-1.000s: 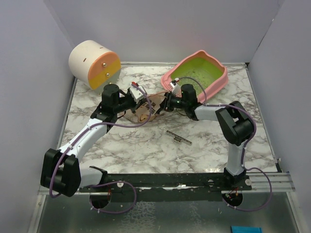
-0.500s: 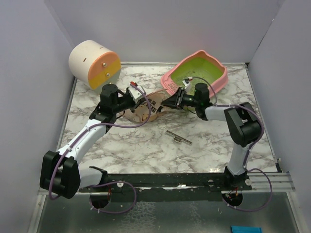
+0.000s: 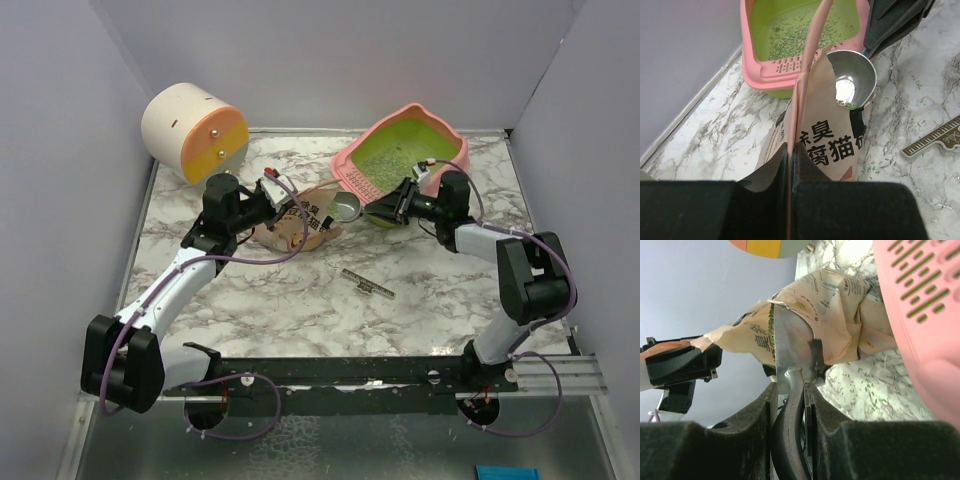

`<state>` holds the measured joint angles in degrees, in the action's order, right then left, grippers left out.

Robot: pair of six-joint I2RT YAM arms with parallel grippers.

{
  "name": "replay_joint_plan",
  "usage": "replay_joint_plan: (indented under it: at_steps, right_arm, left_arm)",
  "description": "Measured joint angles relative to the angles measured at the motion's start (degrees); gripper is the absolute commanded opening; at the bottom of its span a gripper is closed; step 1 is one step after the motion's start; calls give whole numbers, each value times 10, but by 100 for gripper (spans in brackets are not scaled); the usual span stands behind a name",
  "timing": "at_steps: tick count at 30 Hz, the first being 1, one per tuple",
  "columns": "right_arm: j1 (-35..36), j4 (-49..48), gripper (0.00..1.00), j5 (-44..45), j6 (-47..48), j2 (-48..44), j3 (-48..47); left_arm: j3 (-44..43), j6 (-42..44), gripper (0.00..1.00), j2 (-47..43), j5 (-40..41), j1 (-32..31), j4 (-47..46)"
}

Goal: Fill the litter box with clean litter

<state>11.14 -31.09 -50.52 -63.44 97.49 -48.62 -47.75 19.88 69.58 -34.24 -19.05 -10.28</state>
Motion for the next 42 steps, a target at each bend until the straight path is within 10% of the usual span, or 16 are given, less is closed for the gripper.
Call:
replay_joint_plan:
  at_steps: [42]
  right_arm:
    - [-243,-19,1,-37,-112,-118,7]
  left_arm:
    - [4,-14,0,-2,9,2,-12]
